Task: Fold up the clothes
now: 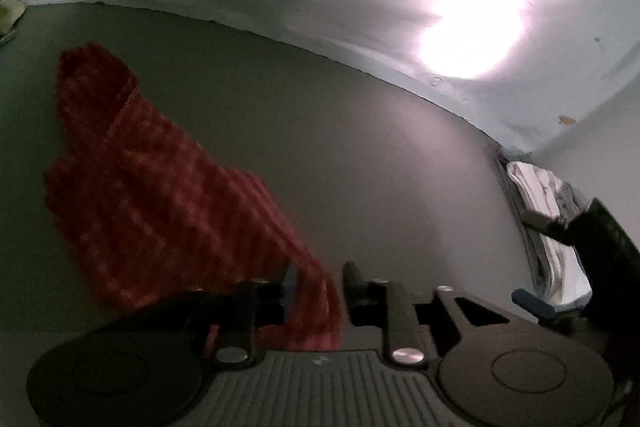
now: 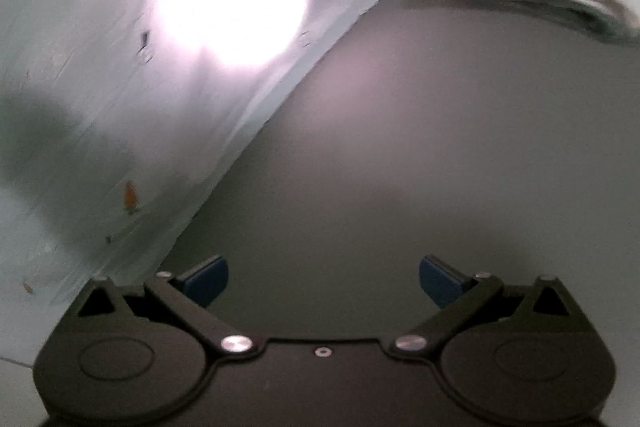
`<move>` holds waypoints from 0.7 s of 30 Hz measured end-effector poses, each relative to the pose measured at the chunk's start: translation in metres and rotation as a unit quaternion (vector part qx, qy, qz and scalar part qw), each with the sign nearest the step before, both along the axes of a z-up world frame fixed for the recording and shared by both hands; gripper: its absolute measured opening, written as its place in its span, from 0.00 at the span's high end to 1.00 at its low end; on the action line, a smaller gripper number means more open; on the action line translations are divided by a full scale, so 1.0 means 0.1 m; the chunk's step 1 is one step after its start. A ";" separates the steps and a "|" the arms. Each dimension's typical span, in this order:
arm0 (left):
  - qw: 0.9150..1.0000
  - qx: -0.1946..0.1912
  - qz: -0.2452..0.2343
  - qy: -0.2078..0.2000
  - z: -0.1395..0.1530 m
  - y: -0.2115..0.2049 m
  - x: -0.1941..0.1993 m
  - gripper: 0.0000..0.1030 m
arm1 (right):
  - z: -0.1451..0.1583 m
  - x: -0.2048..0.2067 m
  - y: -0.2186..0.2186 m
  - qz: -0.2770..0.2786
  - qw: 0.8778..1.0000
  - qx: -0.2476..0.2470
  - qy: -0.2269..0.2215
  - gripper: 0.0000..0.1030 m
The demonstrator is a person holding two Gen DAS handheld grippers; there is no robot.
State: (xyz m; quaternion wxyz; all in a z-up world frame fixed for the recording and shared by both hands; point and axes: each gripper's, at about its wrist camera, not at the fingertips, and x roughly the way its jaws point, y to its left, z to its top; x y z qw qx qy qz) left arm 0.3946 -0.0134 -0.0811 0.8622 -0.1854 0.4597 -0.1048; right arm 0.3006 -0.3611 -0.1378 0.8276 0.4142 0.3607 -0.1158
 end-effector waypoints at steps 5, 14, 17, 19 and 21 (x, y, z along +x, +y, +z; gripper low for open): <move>0.997 0.033 0.065 0.016 -0.15 0.13 0.06 0.50 | -0.15 0.01 -0.10 0.031 0.999 0.030 0.013 0.00; 0.976 0.134 0.155 0.075 -0.70 0.70 0.14 0.31 | -0.41 0.73 0.26 0.092 0.993 0.067 0.031 0.00; 0.971 0.133 0.163 0.111 -0.99 0.79 0.24 0.34 | -0.52 0.93 0.36 0.098 0.991 0.072 0.048 0.00; 0.973 0.113 0.161 0.123 -1.14 0.86 0.28 0.57 | -0.59 0.98 0.38 0.099 0.991 0.069 0.059 0.00; 0.974 0.103 0.153 0.129 -1.17 0.85 0.34 0.97 | -0.67 1.03 0.37 0.094 0.991 0.067 0.074 0.00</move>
